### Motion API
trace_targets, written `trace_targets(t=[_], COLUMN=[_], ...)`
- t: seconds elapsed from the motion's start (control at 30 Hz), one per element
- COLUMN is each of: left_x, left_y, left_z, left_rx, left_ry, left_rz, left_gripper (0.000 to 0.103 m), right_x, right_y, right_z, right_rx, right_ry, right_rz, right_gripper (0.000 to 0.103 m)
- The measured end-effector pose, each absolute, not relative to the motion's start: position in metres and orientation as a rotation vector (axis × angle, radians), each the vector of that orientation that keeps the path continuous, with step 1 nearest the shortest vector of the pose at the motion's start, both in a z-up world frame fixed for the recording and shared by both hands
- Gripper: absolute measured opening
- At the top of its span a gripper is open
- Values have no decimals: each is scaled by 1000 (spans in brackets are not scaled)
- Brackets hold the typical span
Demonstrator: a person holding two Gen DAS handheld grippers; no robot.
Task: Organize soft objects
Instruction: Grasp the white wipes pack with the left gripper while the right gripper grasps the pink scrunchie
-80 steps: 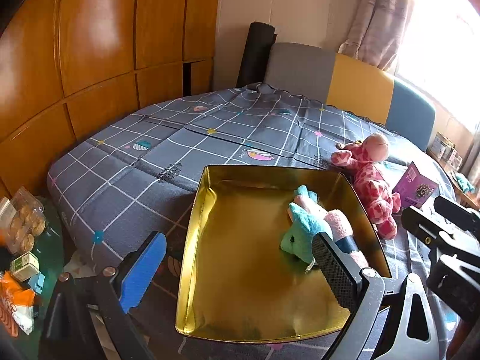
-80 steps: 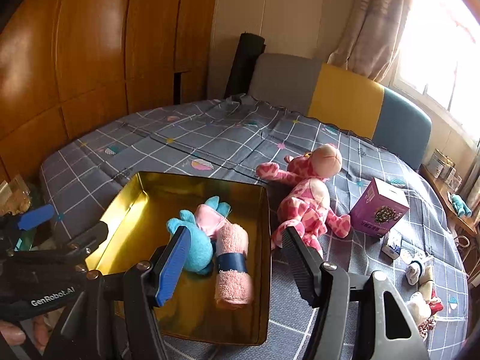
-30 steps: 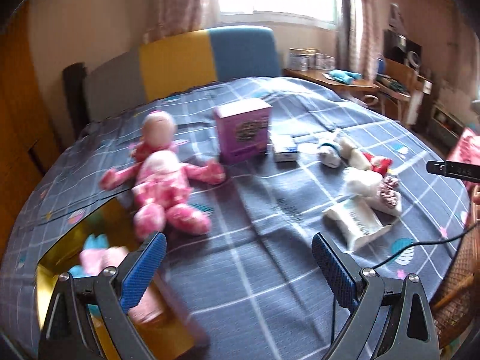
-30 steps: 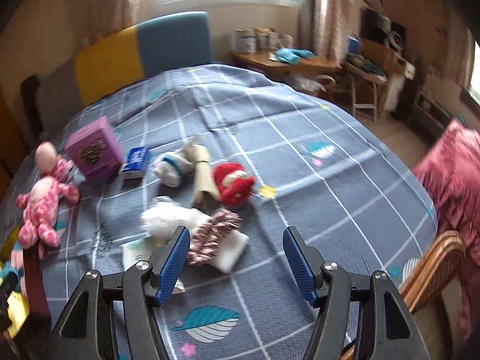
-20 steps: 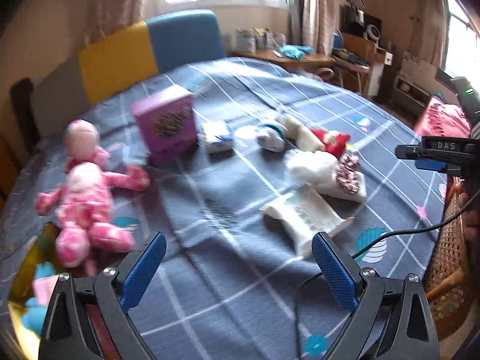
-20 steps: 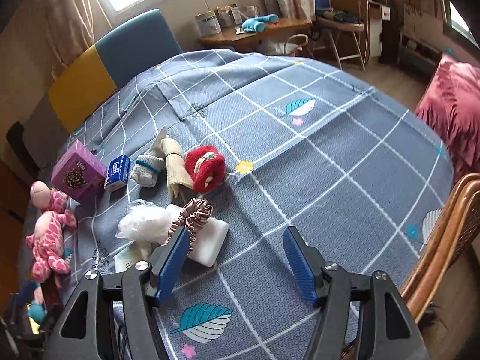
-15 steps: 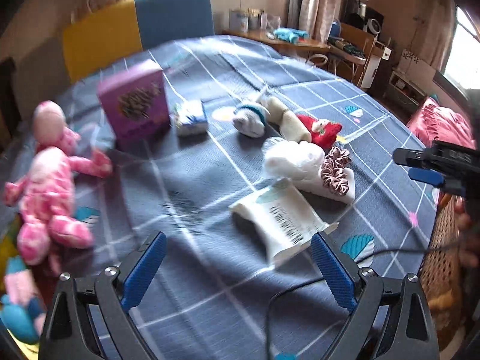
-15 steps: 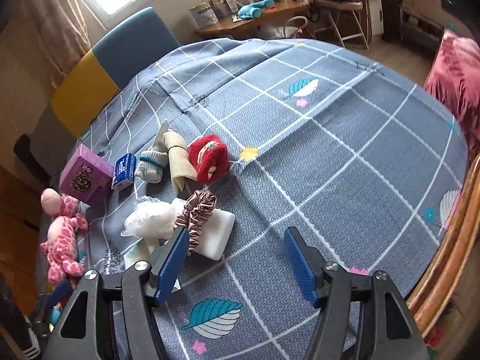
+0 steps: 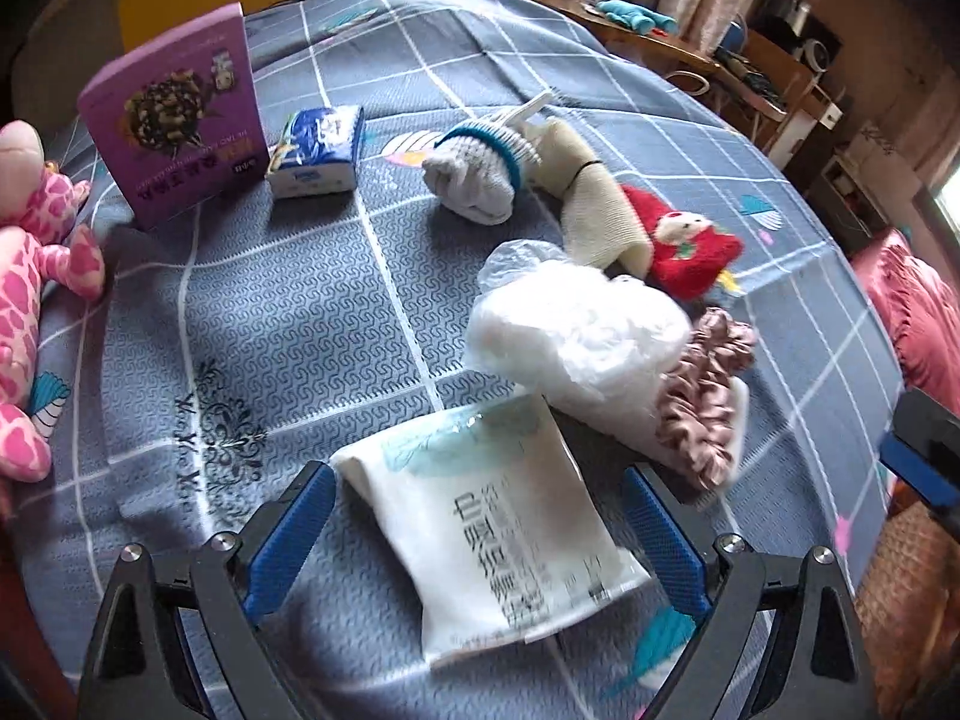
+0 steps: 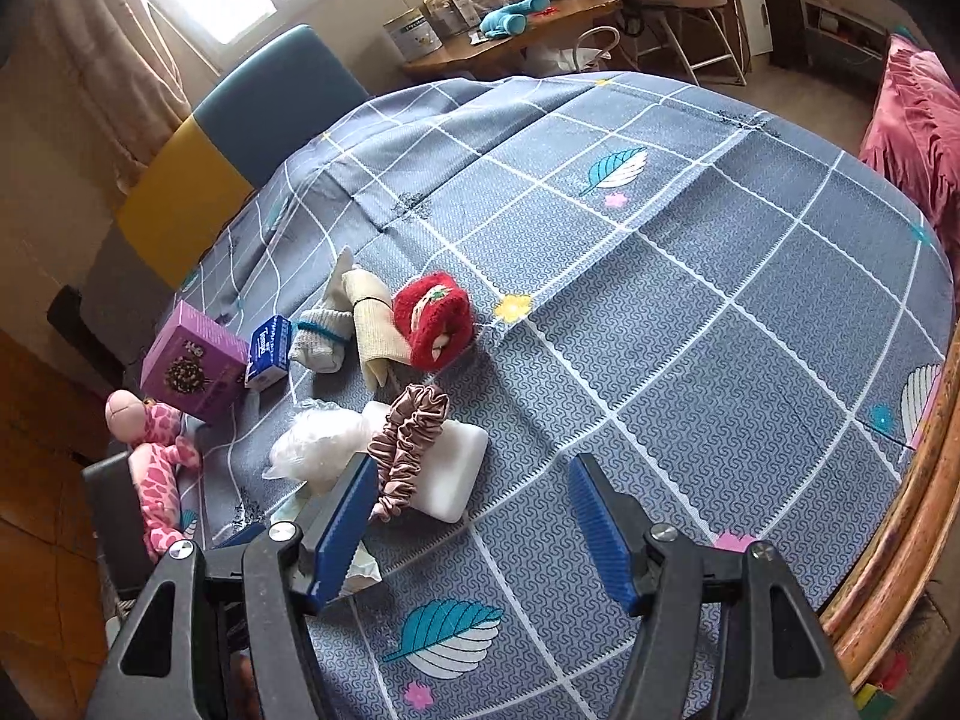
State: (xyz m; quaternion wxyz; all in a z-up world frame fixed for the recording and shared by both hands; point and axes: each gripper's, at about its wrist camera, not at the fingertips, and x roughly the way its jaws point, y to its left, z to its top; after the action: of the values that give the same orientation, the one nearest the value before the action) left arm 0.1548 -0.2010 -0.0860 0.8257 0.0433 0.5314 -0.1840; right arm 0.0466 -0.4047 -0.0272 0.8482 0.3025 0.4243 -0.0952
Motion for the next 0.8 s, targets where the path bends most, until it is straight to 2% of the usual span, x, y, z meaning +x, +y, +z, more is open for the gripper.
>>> trace_targets(t=[0.03,0.13,0.5,0.6,0.8], left_x=[155,153,120,108,105], left_y=[-201,-192,-115,-89,-69], left_z=[-91,-92,-87,-88,-92], left_rx=[99,68,99,105,98], left_ry=[1130,1116,1087,1065,1036], left_rz=[-388,-433,-427,-403,-392], left_gripper=[78,59,59,59,60], right_x=[47,47,55,61,86], right_y=[-405,-405,-393,-384,-363], right_z=[-28,-28,-29,-30,-36], right_rx=[641,643,568,504,456], right_ry=[895,897,955,992,1039], right_rz=[-196,-187,-181,-186,-179], right_gripper=[67,67,67,63,63])
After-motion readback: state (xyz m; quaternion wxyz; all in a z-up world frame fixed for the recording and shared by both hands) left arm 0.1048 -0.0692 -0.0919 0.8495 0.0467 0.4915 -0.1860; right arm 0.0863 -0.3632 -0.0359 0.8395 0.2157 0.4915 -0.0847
